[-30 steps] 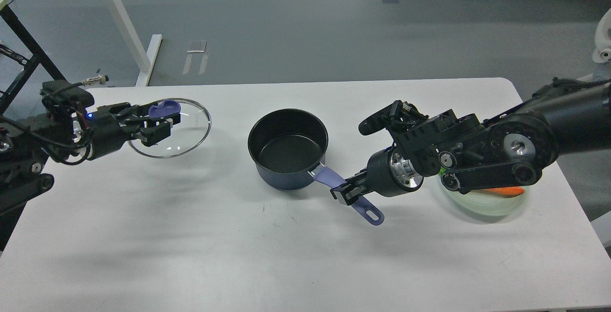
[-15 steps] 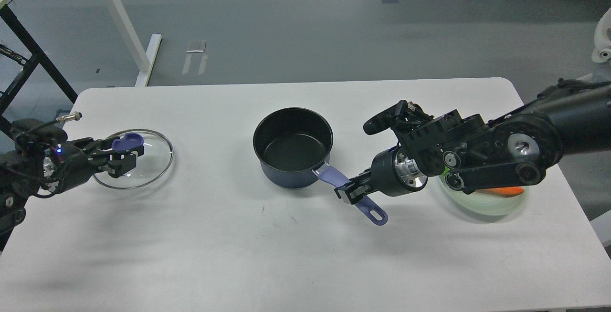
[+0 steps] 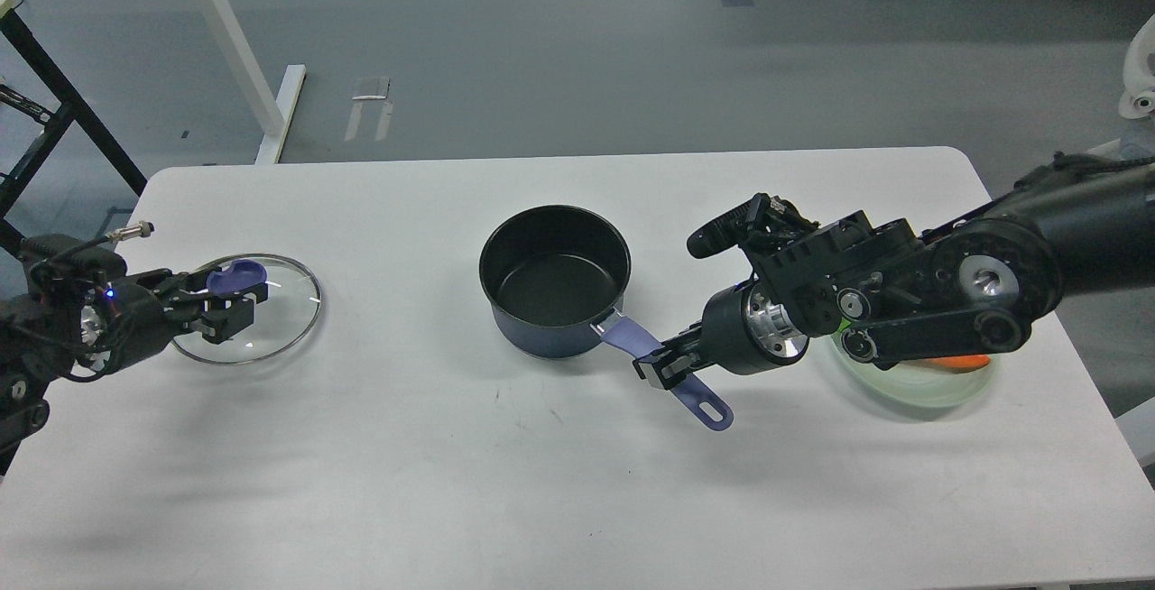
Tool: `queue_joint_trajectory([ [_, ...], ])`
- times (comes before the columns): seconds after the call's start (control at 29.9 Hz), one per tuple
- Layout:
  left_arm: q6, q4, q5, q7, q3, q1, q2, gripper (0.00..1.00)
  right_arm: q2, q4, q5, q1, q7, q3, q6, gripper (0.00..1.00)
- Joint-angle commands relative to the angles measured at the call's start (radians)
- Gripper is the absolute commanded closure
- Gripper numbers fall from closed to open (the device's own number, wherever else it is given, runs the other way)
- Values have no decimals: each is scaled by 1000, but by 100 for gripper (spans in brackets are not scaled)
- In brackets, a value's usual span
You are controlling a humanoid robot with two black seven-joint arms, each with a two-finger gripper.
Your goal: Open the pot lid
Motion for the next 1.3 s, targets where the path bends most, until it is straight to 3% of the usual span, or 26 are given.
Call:
queue_joint_trajectory([
  [0.0, 0, 0, -2, 0, 0, 2, 2, 22, 1, 1, 2, -1, 0, -1, 0, 78],
  [0.23, 0, -2, -3, 0, -3, 0, 6, 12, 1, 1, 2, -1, 0, -3, -1, 77],
  [0.37, -3, -5, -107, 0, -17, -9, 14, 1, -4, 1, 3, -1, -1, -3, -1, 68],
  [0.5, -19, -5, -293, 0, -18, -32, 15, 1, -19, 4, 3, 0, -1, 2, -1, 51],
  [0.64, -58, -3, -402, 0, -12, -86, 17, 1, -41, 4, 6, -1, 0, 9, -15, 25],
  [0.77, -81, -3, -457, 0, -18, -103, 14, 1, -88, 2, 67, -3, 0, 43, -18, 5],
  [0.9, -86, -3, -569, 0, -26, -144, 12, 1, -165, 2, 110, -3, 2, 116, -17, 3],
  [1.04, -117, -2, -868, 0, -96, -155, 8, 1, -323, 4, 179, -63, 2, 264, -14, 3],
  [1.17, -164, 12, -1097, 0, -109, -156, -1, 1, -516, -8, 207, -231, 0, 529, -12, 1],
  [1.27, -166, 18, -1218, 0, -115, -159, -69, 1, -576, -16, 259, -400, -5, 748, -18, 1],
])
